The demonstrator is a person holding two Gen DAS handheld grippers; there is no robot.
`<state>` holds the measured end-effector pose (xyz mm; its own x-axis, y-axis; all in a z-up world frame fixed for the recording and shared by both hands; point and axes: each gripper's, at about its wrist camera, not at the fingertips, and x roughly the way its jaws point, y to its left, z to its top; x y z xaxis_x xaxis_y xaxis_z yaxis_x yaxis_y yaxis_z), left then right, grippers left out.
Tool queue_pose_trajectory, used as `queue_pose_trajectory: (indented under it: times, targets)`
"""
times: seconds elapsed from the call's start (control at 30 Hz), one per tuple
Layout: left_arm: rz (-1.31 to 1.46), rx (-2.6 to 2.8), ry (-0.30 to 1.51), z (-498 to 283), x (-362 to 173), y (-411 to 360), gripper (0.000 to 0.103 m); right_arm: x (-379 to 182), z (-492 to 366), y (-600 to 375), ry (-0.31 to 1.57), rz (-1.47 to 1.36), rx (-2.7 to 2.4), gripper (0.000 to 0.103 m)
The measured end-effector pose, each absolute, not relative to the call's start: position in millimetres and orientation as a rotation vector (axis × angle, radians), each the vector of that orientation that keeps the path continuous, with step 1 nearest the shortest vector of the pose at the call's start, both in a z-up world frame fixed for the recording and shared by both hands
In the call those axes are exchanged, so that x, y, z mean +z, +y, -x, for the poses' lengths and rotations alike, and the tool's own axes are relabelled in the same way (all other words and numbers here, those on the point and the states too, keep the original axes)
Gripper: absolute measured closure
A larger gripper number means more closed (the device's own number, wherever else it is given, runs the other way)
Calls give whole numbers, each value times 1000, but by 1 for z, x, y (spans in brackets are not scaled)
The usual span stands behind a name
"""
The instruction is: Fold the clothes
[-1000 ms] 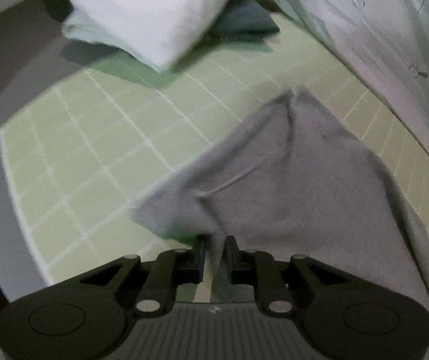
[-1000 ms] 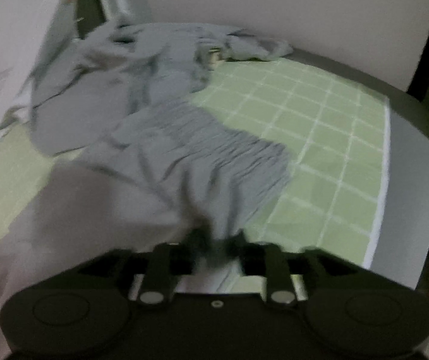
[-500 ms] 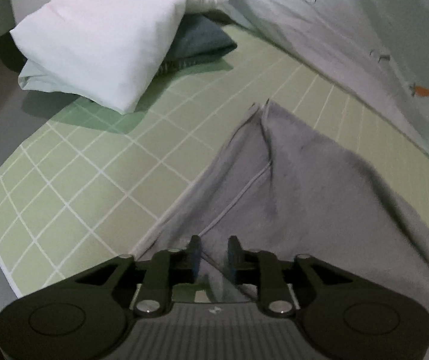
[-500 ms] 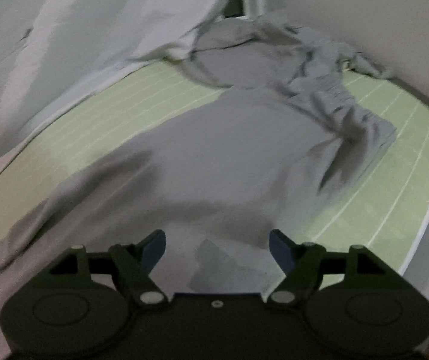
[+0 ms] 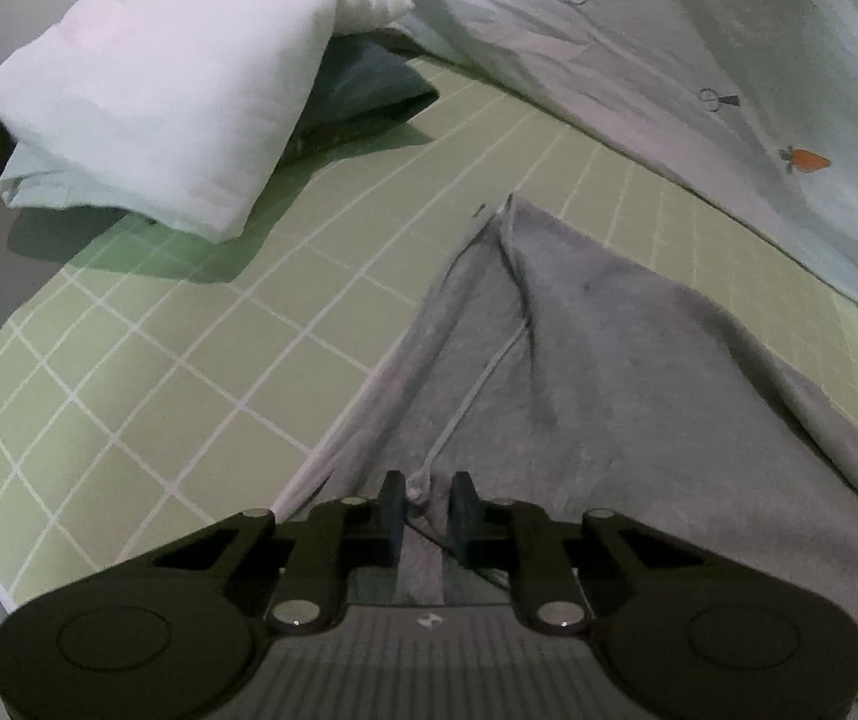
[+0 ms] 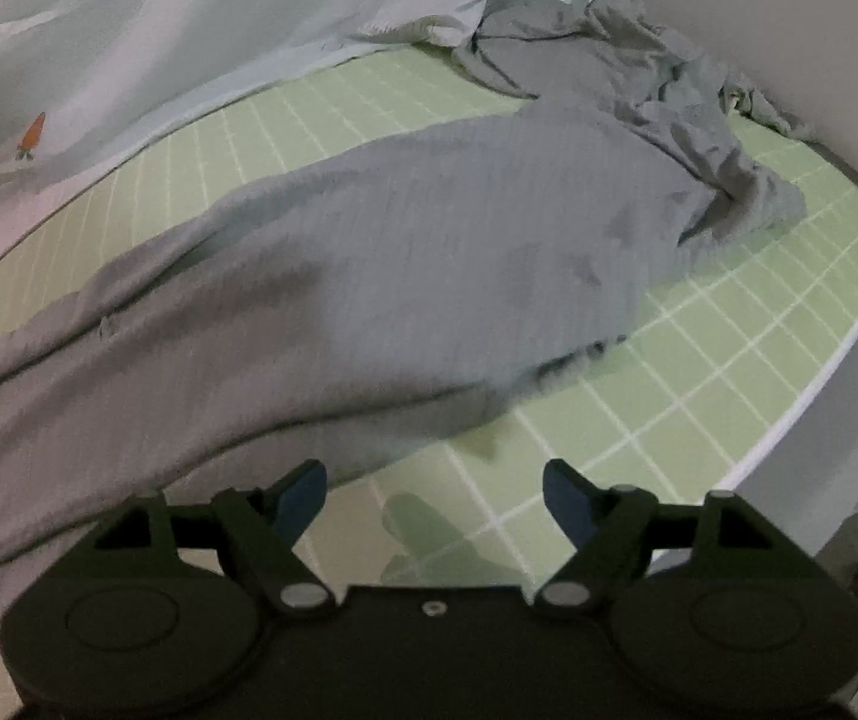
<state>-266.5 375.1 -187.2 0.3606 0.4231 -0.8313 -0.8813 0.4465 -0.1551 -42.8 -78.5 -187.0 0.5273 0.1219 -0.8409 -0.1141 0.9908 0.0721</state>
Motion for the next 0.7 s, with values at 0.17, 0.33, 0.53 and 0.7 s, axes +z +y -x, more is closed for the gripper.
queue_pose_trajectory:
  times: [0.17,0.33,0.53,0.7]
  targets:
    - [653,915,772,274,-179,374,98,-186,52,-67,1004,9,170,23]
    - [586,936,652,301,-138,367,98,-180,58,-60,991,-1,185,23]
    - [709,1014,713,326,-167,378,98,-178,52,-81,997,-225,203,21]
    - [759,1006,693,331,-170,375,98,-201,40,-124,1043,-746,170,22]
